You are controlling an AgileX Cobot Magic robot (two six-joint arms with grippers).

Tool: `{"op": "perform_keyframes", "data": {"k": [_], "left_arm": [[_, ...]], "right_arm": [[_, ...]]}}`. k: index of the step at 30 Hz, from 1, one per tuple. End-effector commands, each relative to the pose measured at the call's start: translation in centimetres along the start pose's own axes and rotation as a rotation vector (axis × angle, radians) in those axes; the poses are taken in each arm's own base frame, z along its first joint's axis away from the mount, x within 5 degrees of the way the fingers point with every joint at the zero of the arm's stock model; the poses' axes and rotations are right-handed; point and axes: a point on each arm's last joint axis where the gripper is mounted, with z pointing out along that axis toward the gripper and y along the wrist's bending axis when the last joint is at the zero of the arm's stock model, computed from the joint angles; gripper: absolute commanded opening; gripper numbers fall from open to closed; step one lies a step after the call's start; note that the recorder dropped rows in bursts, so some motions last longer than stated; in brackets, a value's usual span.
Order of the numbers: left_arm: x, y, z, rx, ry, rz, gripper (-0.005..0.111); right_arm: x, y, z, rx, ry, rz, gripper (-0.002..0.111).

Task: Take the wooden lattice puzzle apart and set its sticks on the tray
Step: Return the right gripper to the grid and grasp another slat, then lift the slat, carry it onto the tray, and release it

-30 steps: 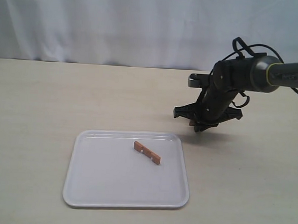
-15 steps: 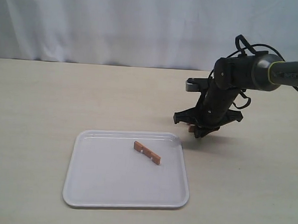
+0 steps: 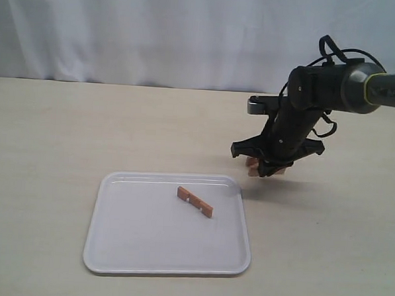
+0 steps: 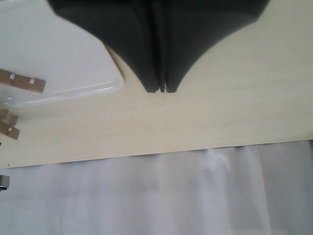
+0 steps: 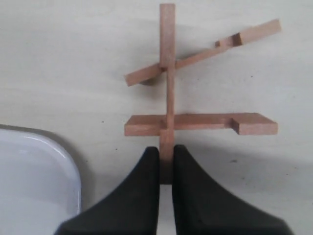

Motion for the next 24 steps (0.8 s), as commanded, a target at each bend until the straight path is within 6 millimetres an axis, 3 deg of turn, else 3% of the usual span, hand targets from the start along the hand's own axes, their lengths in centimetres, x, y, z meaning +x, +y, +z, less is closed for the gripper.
{"op": "perform_keyframes", "data": {"k": [1, 13, 24], "left_arm": [[0.0, 0.0, 0.0, 0.002, -0.008, -0.003, 0.0], [0.0, 0.0, 0.0, 0.002, -0.008, -0.003, 0.0], [0.0, 0.0, 0.0, 0.002, -0.008, -0.003, 0.0]], "right_arm": [[-0.1, 0.0, -1.4, -0.004, -0.019, -0.005, 0.004], [0.1, 0.1, -4.2, -0.021, -0.044, -0.075, 0.004], [2.4, 3.4, -6.5, -0.045, -0.124, -0.315, 0.004]]}}
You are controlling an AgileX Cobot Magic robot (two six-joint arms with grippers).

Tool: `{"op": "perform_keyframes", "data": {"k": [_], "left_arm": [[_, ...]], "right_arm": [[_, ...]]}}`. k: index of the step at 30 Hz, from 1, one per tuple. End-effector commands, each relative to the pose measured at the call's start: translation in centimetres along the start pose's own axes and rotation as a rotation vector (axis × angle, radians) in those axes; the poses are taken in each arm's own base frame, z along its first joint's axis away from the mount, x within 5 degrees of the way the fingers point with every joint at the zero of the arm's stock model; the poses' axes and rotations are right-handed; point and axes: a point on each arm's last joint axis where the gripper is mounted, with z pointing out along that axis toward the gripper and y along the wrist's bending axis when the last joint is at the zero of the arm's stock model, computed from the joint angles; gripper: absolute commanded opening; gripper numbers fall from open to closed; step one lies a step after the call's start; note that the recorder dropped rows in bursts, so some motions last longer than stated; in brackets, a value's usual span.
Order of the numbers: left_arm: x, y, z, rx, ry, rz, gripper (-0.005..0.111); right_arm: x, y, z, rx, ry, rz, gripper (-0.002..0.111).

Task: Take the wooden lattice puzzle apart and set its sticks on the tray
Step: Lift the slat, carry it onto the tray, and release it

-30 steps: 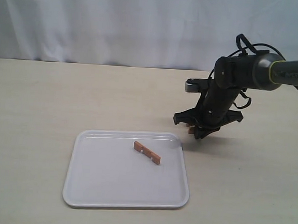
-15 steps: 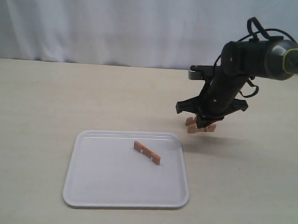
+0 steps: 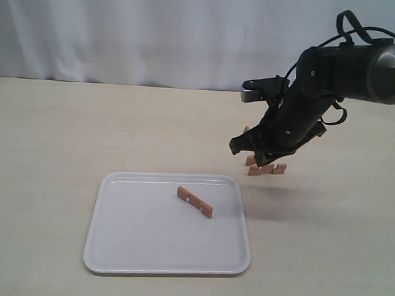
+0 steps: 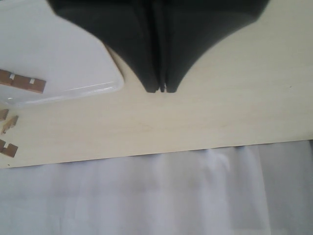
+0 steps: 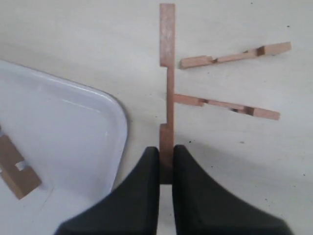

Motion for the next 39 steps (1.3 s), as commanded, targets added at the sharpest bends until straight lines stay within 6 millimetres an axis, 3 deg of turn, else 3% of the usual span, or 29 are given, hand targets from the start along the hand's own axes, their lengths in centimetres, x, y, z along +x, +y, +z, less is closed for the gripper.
{"op": "perform_keyframes", "data": {"k": [1, 9, 13, 19, 29, 39], "left_arm": [[0.0, 0.0, 0.0, 0.002, -0.008, -0.003, 0.0], [0.0, 0.0, 0.0, 0.002, -0.008, -0.003, 0.0], [0.0, 0.0, 0.0, 0.002, -0.008, -0.003, 0.0], [0.0, 0.0, 0.0, 0.002, -0.008, -0.003, 0.0], [0.0, 0.0, 0.0, 0.002, -0.008, -0.003, 0.0], [0.0, 0.0, 0.0, 0.002, -0.008, -0.003, 0.0]], "right_arm": [[0.2, 2.0, -1.4, -0.025, -0.04, -0.133, 0.004], [0.9, 8.8, -2.1, -0.16, -0.061, -0.436, 0.004], [1.5, 11.5, -2.3, -0.186, -0.061, -0.507, 0.004], [2.6, 14.5, -0.6, -0.211, -0.018, -0.578, 0.004], [2.6, 15.9, 3.5, -0.212, -0.006, -0.57, 0.004], [-0.1, 17.1, 5.5, -0.217, 0.047, -0.483, 0.004]]}}
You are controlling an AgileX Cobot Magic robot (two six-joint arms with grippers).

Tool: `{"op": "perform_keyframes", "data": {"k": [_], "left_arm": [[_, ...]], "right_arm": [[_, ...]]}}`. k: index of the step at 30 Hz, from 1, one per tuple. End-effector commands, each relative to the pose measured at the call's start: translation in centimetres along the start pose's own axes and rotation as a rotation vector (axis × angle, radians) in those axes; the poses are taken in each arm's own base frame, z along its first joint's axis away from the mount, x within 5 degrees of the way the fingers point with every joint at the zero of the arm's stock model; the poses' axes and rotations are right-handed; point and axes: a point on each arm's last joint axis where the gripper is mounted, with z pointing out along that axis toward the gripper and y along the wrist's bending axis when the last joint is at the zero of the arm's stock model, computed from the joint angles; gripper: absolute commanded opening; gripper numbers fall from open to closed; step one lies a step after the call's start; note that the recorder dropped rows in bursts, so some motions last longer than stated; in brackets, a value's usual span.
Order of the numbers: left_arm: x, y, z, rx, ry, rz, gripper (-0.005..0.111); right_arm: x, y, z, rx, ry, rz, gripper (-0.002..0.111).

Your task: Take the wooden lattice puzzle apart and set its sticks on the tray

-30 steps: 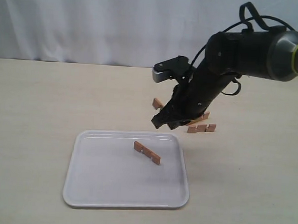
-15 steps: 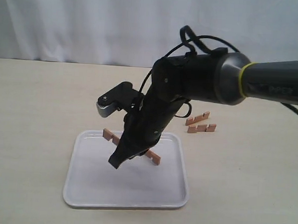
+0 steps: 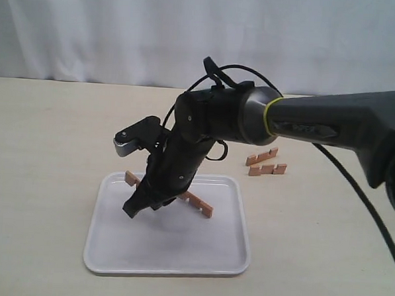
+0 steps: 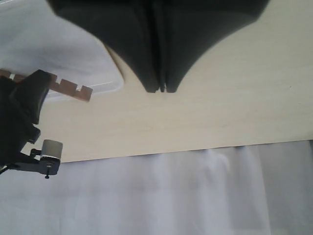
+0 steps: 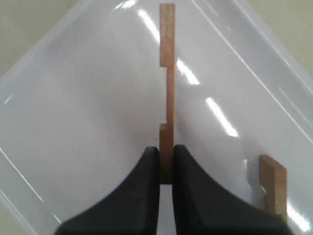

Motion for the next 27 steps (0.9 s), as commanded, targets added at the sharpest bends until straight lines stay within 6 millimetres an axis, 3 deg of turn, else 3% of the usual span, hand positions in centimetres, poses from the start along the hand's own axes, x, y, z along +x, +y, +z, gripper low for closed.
{"op": "perform_keyframes", "data": {"k": [1, 6, 11, 15, 20, 24, 27], "left_arm": [[0.0, 0.0, 0.0, 0.002, -0.008, -0.003, 0.0], [0.0, 0.0, 0.0, 0.002, -0.008, -0.003, 0.0], [0.0, 0.0, 0.0, 0.002, -0.008, -0.003, 0.0], [0.0, 0.0, 0.0, 0.002, -0.008, -0.003, 0.0], [0.0, 0.0, 0.0, 0.002, -0.008, -0.003, 0.0], [0.0, 0.0, 0.0, 0.002, -0.008, -0.003, 0.0], [0.0, 0.0, 0.0, 0.002, -0.008, -0.003, 0.0]], "right_arm": [[-0.9, -0.4, 1.2, -0.001, 0.037, 0.023, 0.005], [-1.3, -0.6, 2.0, 0.014, 0.053, 0.018, 0.026], [-1.5, -0.5, 1.2, 0.016, 0.04, 0.049, 0.048], [-2.5, -0.2, -3.1, 0.033, -0.048, 0.028, 0.064], [-2.5, -1.0, -7.8, 0.191, -0.062, -0.101, 0.066], [-1.1, -4.4, -10.9, 0.386, 0.024, -0.109, 0.066], [0.6, -7.6, -11.9, 0.411, 0.113, -0.131, 0.063]]}}
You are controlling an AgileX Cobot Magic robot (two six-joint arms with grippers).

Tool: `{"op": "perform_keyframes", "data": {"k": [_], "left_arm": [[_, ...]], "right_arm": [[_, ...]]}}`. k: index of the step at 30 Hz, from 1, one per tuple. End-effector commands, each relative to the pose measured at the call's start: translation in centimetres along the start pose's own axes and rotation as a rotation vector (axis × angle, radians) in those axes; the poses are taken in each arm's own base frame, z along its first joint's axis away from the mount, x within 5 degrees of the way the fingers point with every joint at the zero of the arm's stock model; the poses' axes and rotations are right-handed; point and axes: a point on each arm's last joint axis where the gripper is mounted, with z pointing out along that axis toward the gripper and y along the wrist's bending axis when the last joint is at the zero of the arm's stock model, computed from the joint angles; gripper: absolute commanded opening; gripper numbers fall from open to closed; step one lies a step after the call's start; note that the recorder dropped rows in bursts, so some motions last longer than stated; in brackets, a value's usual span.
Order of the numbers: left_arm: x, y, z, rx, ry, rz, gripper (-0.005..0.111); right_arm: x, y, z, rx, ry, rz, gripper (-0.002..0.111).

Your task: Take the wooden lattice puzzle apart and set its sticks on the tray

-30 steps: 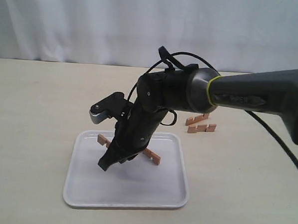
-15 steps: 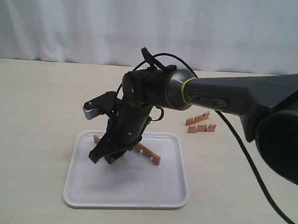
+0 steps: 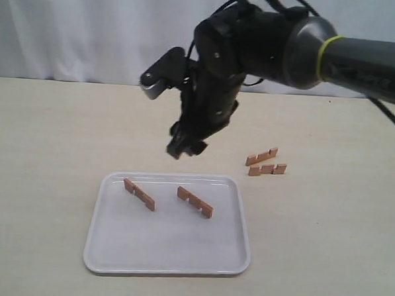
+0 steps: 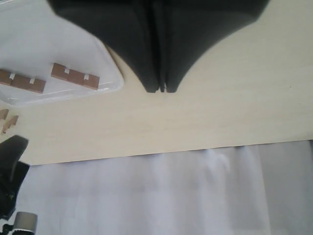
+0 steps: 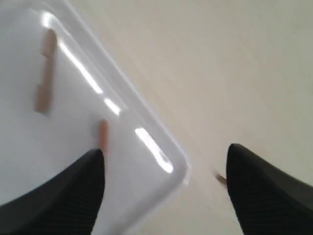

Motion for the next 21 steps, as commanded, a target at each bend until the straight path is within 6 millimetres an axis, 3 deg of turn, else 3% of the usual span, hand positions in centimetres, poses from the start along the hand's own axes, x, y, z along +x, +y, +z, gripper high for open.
{"op": "perform_keyframes", "data": {"k": [1, 7, 12, 21], "left_arm": [[0.0, 0.0, 0.0, 0.002, -0.008, -0.003, 0.0], [0.0, 0.0, 0.0, 0.002, -0.008, -0.003, 0.0], [0.0, 0.0, 0.0, 0.002, -0.008, -0.003, 0.0], [0.0, 0.0, 0.0, 0.002, -0.008, -0.003, 0.0]], "right_arm": [[3.5, -5.2, 0.1, 0.058, 0.132, -0.042, 0.06], [9.1, -10.5, 2.6, 0.038, 0.21, 0.015, 0.04], [12.1, -12.7, 4.3, 0.012, 0.192, 0.142, 0.034], [11.7, -12.6, 7.6, -0.001, 0.116, 0.202, 0.035]]}}
